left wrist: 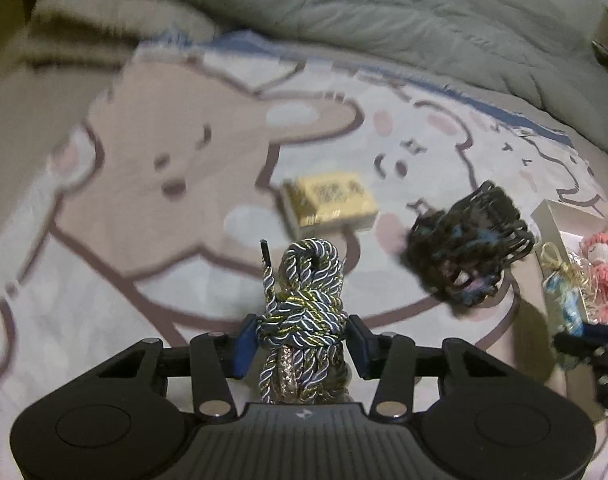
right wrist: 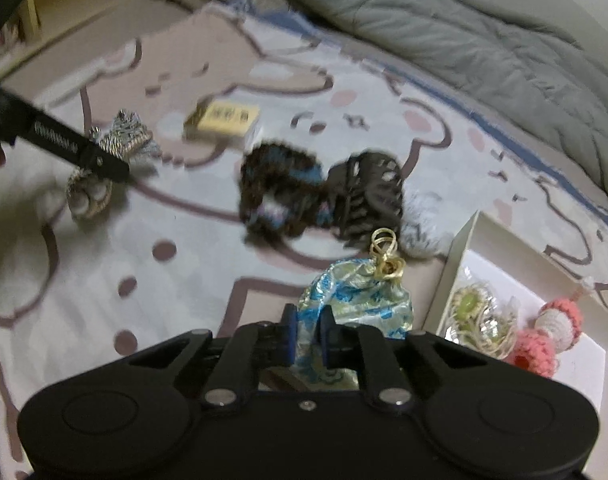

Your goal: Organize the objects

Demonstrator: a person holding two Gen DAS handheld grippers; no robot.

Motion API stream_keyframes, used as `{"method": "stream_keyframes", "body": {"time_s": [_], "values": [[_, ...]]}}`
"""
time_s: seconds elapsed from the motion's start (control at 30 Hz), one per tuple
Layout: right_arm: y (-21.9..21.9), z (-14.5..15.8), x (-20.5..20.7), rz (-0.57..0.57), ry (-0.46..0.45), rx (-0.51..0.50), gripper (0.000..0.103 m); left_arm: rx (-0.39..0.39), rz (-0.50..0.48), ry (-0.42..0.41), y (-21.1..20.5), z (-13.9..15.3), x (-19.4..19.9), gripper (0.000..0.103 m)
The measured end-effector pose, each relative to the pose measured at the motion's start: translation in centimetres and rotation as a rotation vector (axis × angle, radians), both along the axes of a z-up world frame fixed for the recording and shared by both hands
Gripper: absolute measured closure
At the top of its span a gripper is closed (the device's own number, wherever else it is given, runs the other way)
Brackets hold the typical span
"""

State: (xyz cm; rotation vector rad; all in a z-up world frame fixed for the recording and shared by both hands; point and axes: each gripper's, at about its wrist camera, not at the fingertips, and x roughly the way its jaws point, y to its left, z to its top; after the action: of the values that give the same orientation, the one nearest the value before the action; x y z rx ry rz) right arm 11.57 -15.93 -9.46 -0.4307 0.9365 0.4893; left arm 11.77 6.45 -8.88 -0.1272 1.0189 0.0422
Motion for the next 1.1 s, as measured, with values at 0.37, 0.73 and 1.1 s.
{"method": "stream_keyframes", "body": {"time_s": [0.37,0.73,1.1], "values": [[-2.0,5.2,-1.2,-0.082,-0.112,0.169,0.092,-0.038,-0.027,-0.148,-2.2,5.1,-1.7,0.055],[-4.3,8.8,-2.6,-0.172,-0.218,0.294,0.092,-0.036,-0.054,-0.262,-3.4,8.6,-3.2,0.055],[-5.8,10.6,-3.4,-0.213,-0.252,0.376,0.092,-0.036,-0.104,-0.339,-5.7,10.8,-4.3,0.055]]}}
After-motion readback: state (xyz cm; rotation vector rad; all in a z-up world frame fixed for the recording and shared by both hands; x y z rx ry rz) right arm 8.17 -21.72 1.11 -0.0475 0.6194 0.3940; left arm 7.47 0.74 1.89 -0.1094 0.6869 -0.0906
